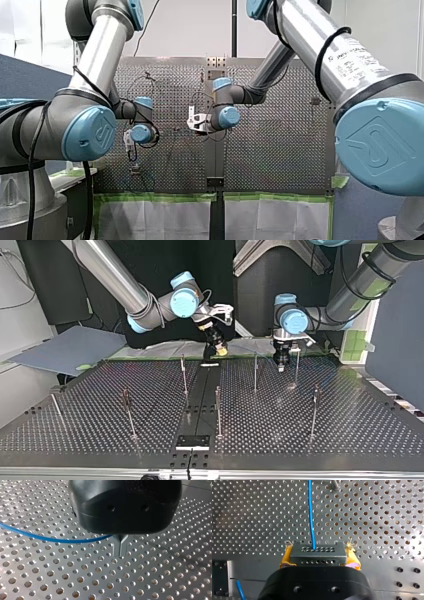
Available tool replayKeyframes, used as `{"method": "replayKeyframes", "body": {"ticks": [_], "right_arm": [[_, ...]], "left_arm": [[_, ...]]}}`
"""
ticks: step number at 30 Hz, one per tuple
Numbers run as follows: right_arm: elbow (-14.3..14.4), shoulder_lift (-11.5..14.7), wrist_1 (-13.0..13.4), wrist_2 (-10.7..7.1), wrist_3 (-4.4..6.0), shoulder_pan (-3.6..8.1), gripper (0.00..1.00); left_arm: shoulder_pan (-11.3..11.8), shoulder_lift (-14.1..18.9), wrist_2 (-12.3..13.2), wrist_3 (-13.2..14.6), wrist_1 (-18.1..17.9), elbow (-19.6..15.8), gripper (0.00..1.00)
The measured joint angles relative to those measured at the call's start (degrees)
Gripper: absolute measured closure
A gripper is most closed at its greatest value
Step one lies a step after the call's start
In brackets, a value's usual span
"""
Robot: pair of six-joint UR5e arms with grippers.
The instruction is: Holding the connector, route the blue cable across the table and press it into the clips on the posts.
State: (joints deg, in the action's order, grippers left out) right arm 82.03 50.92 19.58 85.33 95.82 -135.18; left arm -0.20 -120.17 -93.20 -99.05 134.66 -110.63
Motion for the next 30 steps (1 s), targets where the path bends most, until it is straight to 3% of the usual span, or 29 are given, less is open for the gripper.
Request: {"method": "replayKeyframes", "body": {"ticks": [10,21,30], "right_arm": [[0.0,0.0,0.1,-0.29,0.09,1.19,1.00],[0.0,-0.1,0.2,-0.39,0.12,1.53,1.00],[0.0,-0.2,0.4,-0.83,0.18,2.48,1.00]], "left_arm": [[0.0,0.0,0.0,0.0,0.0,0.0,1.00],[0.0,0.0,0.0,0.0,0.0,0.0,1.00],[0.0,0.0,0.0,0.0,0.0,0.0,1.00]]}}
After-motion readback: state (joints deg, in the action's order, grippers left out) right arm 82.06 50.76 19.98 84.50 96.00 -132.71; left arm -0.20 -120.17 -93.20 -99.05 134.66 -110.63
